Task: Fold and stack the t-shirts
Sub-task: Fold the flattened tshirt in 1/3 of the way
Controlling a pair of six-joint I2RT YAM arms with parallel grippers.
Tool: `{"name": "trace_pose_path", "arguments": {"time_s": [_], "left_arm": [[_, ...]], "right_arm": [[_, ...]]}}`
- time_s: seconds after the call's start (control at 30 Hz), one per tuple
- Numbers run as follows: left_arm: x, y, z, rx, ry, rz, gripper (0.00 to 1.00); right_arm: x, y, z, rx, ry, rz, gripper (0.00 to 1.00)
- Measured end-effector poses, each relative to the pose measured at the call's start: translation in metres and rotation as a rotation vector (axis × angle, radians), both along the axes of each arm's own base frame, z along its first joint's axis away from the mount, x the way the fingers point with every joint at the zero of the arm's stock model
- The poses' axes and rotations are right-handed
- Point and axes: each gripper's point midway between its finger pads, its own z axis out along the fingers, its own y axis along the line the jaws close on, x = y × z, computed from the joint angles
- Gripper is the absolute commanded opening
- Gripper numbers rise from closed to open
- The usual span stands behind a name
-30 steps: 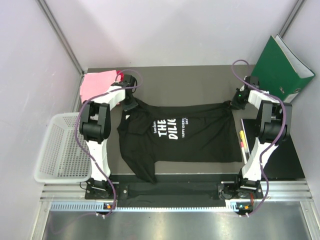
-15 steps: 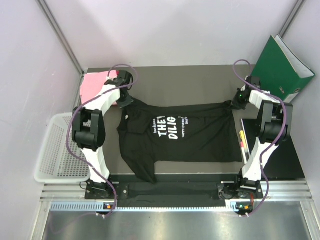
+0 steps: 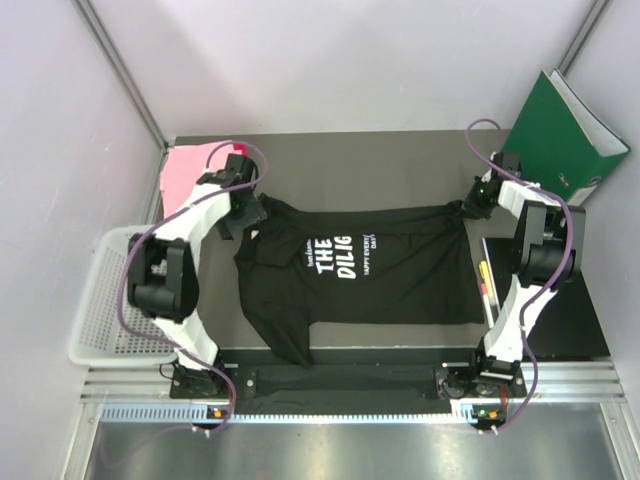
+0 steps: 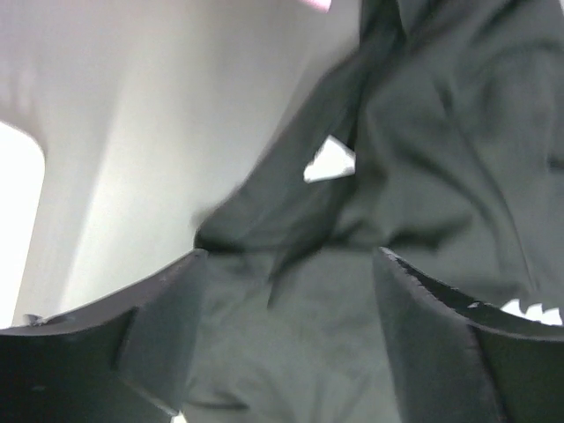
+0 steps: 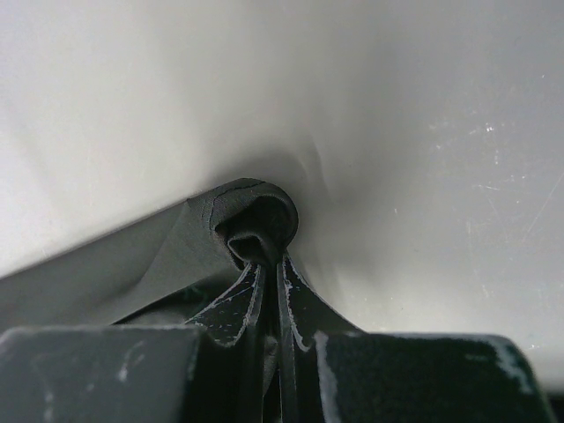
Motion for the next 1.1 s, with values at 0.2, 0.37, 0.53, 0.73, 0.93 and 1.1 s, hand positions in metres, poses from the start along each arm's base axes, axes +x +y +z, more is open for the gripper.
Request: {"name": "trace_pose_path", "arguments": {"time_s": [0.2, 0.37, 0.53, 0.73, 0.93, 1.1], "left_arm": [[-0.049, -0.006, 0.01, -0.098, -0.048, -0.012, 0.66], [-0.078, -0.015, -0.022, -0.16, 0.024, -0.018, 0.68], [-0.084, -0.025, -0.036, -0.192, 0.052, -0.033, 0.66], [-0.075, -0.033, -0.055, -0.204, 0.074, -0.043, 0.44], [-0.054, -0.04, -0.059, -0.207, 0.068, -0.055, 0.11], [-0.041, -0.042, -0.049, -0.21, 0.031, -0.065, 0.03]], "right_arm": [[-0.001, -0.001, -0.002, 0.005, 0.0, -0.002, 0.04], [0.0, 0.0, -0.001, 0.012, -0.004, -0.002, 0.05], [-0.001, 0.001, -0.002, 0.018, -0.002, 0.002, 0.05], [-0.001, 0.002, -0.002, 0.021, -0.005, 0.004, 0.05], [-0.002, 0.002, -0.003, 0.022, -0.005, 0.005, 0.06], [-0.001, 0.003, -0.003, 0.024, -0.006, 0.005, 0.06]]}}
